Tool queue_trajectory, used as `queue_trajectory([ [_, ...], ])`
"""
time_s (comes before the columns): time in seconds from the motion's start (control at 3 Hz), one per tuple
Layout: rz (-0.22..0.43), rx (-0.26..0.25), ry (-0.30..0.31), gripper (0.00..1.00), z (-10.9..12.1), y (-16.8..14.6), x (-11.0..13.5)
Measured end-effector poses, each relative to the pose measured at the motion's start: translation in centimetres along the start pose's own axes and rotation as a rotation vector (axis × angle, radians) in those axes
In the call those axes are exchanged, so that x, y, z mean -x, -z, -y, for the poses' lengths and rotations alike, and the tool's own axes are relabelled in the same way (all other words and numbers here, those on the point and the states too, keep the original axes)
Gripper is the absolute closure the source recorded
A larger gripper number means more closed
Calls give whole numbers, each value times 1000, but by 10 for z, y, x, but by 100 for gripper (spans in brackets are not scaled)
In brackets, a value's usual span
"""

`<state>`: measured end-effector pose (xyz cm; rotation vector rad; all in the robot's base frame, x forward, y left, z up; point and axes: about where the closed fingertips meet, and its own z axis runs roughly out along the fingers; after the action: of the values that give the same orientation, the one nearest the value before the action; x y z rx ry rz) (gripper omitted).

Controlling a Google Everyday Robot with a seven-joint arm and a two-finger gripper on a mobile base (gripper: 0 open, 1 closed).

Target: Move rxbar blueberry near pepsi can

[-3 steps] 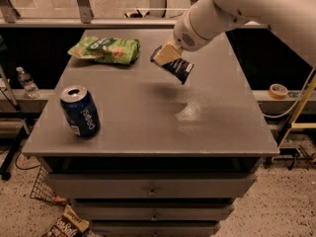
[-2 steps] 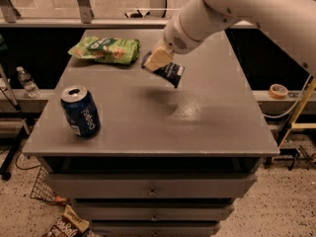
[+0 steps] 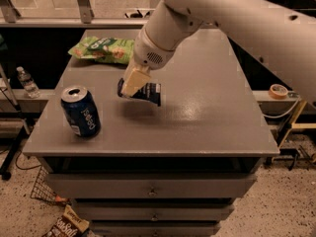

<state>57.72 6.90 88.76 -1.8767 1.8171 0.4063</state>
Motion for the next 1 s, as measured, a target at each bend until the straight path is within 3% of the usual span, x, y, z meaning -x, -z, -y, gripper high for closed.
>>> queue_trajectory([
  [0.67, -19, 261, 160, 100, -50, -23, 14],
  [1.0, -10, 320, 202, 100, -59, -32, 21],
])
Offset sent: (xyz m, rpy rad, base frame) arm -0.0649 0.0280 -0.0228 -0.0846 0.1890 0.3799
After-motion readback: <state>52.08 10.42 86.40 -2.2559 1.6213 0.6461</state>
